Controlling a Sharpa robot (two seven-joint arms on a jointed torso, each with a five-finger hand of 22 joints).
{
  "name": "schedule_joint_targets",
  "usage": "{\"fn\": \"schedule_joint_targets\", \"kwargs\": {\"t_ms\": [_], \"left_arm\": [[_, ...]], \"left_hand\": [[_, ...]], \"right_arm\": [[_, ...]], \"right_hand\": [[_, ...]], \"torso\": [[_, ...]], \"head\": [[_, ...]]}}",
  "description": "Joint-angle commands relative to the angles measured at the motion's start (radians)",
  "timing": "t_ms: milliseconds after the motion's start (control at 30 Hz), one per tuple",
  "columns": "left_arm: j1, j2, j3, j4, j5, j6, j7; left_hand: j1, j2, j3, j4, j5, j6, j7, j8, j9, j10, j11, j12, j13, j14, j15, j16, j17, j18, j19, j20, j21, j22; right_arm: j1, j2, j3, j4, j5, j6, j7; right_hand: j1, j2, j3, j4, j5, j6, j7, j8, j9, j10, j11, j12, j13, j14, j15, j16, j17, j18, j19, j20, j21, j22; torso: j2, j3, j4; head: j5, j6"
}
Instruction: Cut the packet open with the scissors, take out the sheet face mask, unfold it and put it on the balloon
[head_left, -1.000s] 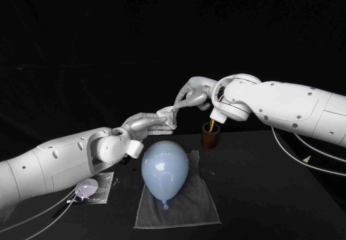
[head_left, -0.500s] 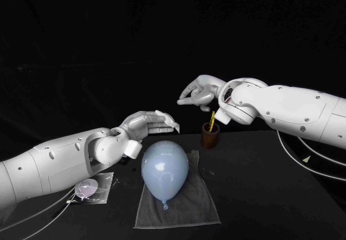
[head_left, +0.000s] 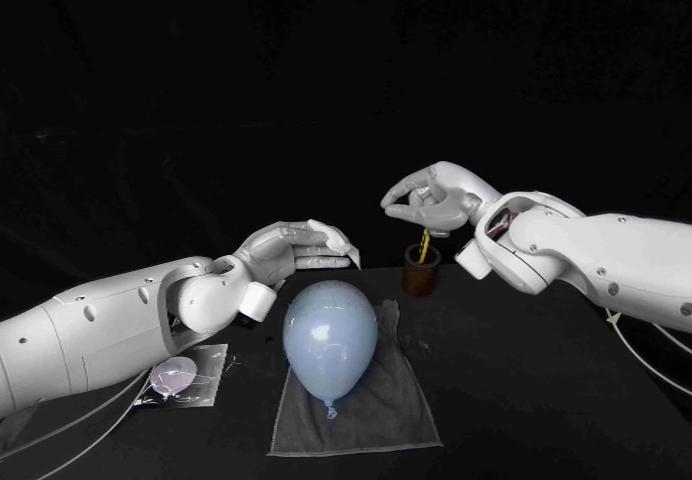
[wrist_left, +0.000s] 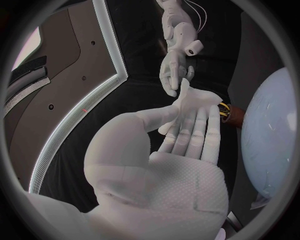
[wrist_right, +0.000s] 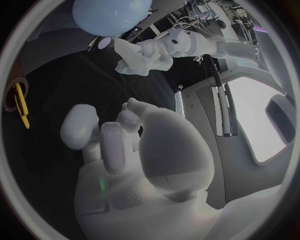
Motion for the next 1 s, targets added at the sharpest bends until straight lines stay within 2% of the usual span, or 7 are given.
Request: {"fn": "schedule_joint_targets", "kwargs": {"t_ms": [33, 100, 267, 433, 667, 733, 1000], "left_arm": [[0.001, -0.012, 0.001, 0.022, 0.006, 0.043, 0.022], [0.001, -0.023, 0.001, 0.040, 0.006, 0.043, 0.024], [0.000, -0.050, 0.001, 0.081, 0.004, 0.043, 0.028], [0.000, -0.074, 0.001, 0.121, -0.004, 0.041, 0.030], [-0.001, -0.090, 0.001, 0.148, -0.011, 0.037, 0.031], [-0.001, -0.094, 0.001, 0.154, -0.012, 0.035, 0.031], [-0.001, -0.102, 0.001, 0.175, -0.015, 0.029, 0.028]], "left_hand": [[-0.014, -0.001, 0.010, 0.000, 0.002, -0.011, 0.041, 0.040, 0.226, 0.009, 0.000, -0.005, -0.001, 0.010, -0.001, -0.008, -0.003, 0.021, 0.007, 0.000, 0.003, -0.001], [-0.015, 0.000, 0.011, -0.001, 0.002, -0.013, 0.040, 0.043, 0.229, 0.011, 0.000, -0.005, -0.001, 0.011, -0.001, -0.009, -0.003, 0.021, 0.008, 0.000, 0.003, -0.001], [-0.020, 0.002, 0.015, -0.003, 0.002, -0.019, 0.040, 0.051, 0.240, 0.017, -0.002, -0.005, -0.001, 0.021, -0.003, -0.011, -0.005, 0.023, 0.014, -0.001, 0.005, -0.001], [-0.020, 0.002, 0.015, -0.004, 0.002, -0.020, 0.040, 0.052, 0.241, 0.017, -0.002, -0.005, -0.001, 0.021, -0.003, -0.011, -0.006, 0.023, 0.014, -0.001, 0.005, -0.001], [-0.020, 0.002, 0.016, -0.004, 0.002, -0.021, 0.040, 0.052, 0.242, 0.017, -0.002, -0.005, -0.001, 0.021, -0.003, -0.012, -0.006, 0.023, 0.014, -0.001, 0.005, -0.001], [-0.020, 0.002, 0.016, -0.004, 0.002, -0.021, 0.040, 0.052, 0.242, 0.017, -0.002, -0.005, -0.001, 0.021, -0.003, -0.012, -0.006, 0.023, 0.014, -0.001, 0.005, -0.001], [-0.020, 0.002, 0.016, -0.004, 0.002, -0.021, 0.041, 0.053, 0.242, 0.017, -0.002, -0.005, -0.001, 0.021, -0.003, -0.012, -0.006, 0.023, 0.014, -0.001, 0.004, -0.001]], "right_arm": [[-0.023, -0.039, 0.001, 0.071, -0.088, -0.115, 0.121], [-0.041, -0.069, 0.000, 0.120, -0.120, -0.138, 0.139], [-0.076, -0.121, 0.000, 0.201, -0.183, -0.184, 0.162], [-0.114, -0.147, -0.001, 0.254, -0.245, -0.239, 0.170], [-0.143, -0.142, -0.001, 0.285, -0.290, -0.283, 0.158], [-0.148, -0.137, -0.001, 0.289, -0.297, -0.294, 0.153], [-0.155, -0.114, -0.001, 0.294, -0.312, -0.341, 0.132]], "right_hand": [[0.008, 0.000, 0.019, -0.011, 0.005, 0.012, -0.002, 0.004, 0.001, 0.038, -0.006, 0.043, 0.039, 0.049, -0.010, 0.027, 0.097, -0.021, 0.023, -0.005, 0.056, 0.036], [0.005, -0.002, 0.023, -0.015, 0.008, 0.014, -0.003, 0.003, 0.000, 0.053, -0.007, 0.062, 0.057, 0.055, -0.011, 0.038, 0.113, -0.026, 0.032, -0.007, 0.080, 0.050], [-0.005, -0.019, 0.028, -0.025, 0.011, 0.014, -0.002, -0.006, -0.004, 0.074, -0.007, 0.089, 0.083, 0.065, -0.012, 0.054, 0.136, -0.032, 0.044, -0.008, 0.118, 0.073], [-0.019, -0.043, 0.031, -0.034, 0.014, 0.013, 0.001, -0.021, -0.012, 0.077, -0.004, 0.094, 0.088, 0.066, -0.010, 0.055, 0.137, -0.033, 0.045, -0.008, 0.122, 0.077], [-0.051, -0.076, 0.022, -0.028, 0.015, -0.003, 0.011, -0.048, -0.026, 0.071, 0.004, 0.087, 0.082, 0.063, -0.003, 0.048, 0.129, -0.031, 0.040, -0.004, 0.113, 0.076], [-0.060, -0.083, 0.018, -0.024, 0.016, -0.012, 0.015, -0.057, -0.030, 0.069, 0.007, 0.085, 0.080, 0.062, -0.001, 0.046, 0.127, -0.030, 0.038, -0.002, 0.107, 0.074], [-0.076, -0.101, 0.006, -0.018, 0.010, -0.040, 0.026, -0.089, -0.043, 0.062, 0.017, 0.077, 0.072, 0.059, 0.007, 0.041, 0.121, -0.028, 0.033, 0.005, 0.093, 0.069]], "torso": [[0.001, 0.0017, 0.0009], [0.002, 0.0021, 0.0002], [0.005, 0.0040, -0.0037], [0.004, 0.0039, -0.0003], [0.005, 0.0029, 0.0002], [0.004, 0.0017, -0.0004], [0.004, 0.0018, 0.0006]], "head": [[0.003, -0.003], [0.004, -0.004], [0.008, -0.003], [0.010, -0.011], [0.012, -0.017], [0.012, -0.020], [0.006, -0.028]]}}
